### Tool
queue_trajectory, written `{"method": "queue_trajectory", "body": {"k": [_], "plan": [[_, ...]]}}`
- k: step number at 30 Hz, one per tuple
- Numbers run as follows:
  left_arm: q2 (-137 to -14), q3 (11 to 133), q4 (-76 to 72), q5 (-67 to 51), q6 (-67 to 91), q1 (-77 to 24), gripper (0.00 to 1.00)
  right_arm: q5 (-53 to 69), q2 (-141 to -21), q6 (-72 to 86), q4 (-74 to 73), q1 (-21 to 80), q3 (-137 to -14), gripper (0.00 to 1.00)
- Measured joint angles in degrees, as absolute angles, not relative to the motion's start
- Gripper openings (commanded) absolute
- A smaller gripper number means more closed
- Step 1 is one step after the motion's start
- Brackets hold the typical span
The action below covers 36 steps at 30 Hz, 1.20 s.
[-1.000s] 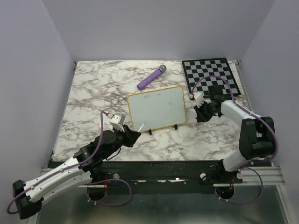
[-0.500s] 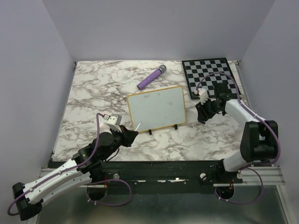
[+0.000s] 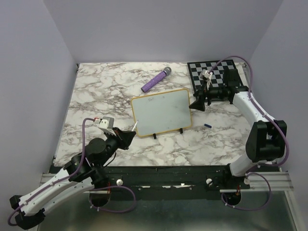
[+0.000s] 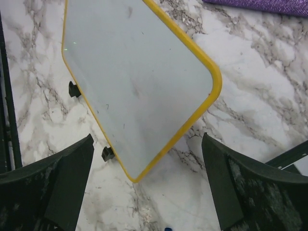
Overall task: Write a sentence on the whiteboard
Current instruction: Pick up the whiteboard from the whiteboard stand.
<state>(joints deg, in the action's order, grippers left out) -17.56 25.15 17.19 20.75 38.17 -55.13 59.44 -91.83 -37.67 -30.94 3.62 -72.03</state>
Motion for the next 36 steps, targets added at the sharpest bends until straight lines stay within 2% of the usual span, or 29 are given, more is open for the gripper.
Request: {"method": "queue_trajectory", "body": {"k": [6, 13, 22, 31, 34, 36], "plan": [[-13.56, 24.91, 18.98, 22.22, 38.15, -55.13, 0.00, 59.55, -92.62, -29.36, -24.93, 3.51, -67.96, 0.98], [-14.11, 24.84, 18.94, 22.44, 38.00, -55.13, 0.00, 60.14, -99.74, -21.63, -20.64, 3.36, -67.99, 0.95], [-16.19, 23.68, 16.69, 22.41, 38.02, -55.13, 0.00, 66.35, -105.12, -14.37, -17.17, 3.38, -69.21, 0.78], [-17.67, 23.66, 15.33, 22.39, 38.02, -55.13, 0.00, 71.68, -109.32, -9.72, -15.68, 4.73, -70.65, 0.57], [-18.37, 23.66, 15.00, 22.39, 38.04, -55.13, 0.00, 73.08, -110.37, -8.73, -15.38, 5.65, -71.09, 0.45], [-18.92, 23.66, 14.94, 22.39, 38.04, -55.13, 0.00, 73.87, -110.80, -8.14, -15.14, 6.04, -71.33, 0.30]]}}
